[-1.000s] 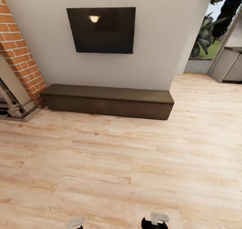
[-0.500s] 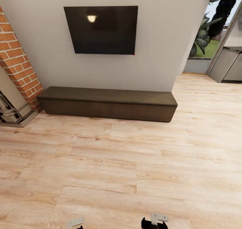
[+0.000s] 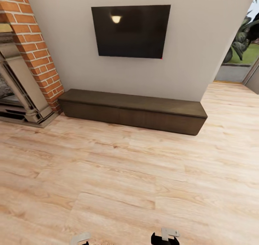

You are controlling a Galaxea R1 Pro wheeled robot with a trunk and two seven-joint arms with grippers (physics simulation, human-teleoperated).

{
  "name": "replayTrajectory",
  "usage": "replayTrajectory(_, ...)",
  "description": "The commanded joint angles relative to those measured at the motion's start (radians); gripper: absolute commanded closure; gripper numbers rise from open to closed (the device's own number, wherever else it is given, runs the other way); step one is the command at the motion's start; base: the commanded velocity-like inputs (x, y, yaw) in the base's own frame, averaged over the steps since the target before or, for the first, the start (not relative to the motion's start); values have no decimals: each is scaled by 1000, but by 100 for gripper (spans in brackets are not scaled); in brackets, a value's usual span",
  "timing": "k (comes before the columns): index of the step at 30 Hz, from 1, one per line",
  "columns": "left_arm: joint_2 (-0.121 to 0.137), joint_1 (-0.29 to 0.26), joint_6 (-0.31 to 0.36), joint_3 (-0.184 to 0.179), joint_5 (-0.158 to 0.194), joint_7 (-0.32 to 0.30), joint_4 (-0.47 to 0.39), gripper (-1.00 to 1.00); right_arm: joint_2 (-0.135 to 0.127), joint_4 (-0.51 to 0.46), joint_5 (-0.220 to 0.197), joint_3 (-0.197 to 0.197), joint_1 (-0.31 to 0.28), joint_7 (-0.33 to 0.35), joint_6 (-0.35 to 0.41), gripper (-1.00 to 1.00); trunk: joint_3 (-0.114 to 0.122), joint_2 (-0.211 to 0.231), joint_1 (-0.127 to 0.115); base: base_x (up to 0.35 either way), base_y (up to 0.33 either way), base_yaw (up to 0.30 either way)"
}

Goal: Place each of the two pumpkins and all three candles from the living room inside a cabinet in the living room (use any cabinet), then make sure every cabinet is closed, and position the cauldron so it is next to a table in the living room.

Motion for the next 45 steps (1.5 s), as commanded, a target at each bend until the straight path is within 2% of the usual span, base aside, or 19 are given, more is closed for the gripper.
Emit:
replayTrajectory(1,0,-1,-4,-9,9,5,1,-100,0,0,-11,8,-1,-4,-5,-100,-1,0,0,0,0,277)
replayTrajectory(19,0,-1,-2,-9,9,5,1,-100,0,0,-11,9,-1,-4,-5,-100,-1,0,0,0,0,281)
replayTrajectory(27,0,-1,-2,-9,9,5,1,-100,0,0,-11,35,-1,-4,-5,-100,-1,0,0,0,0,285)
replayTrajectory(42,-1,-1,-2,-9,9,5,1,-100,0,0,-11,38,-1,-4,-5,-100,0,0,0,0,0,286)
replayTrajectory(45,0,-1,-2,-9,9,5,1,-100,8,0,-10,38,-1,-4,-5,-100,1,0,0,0,0,287)
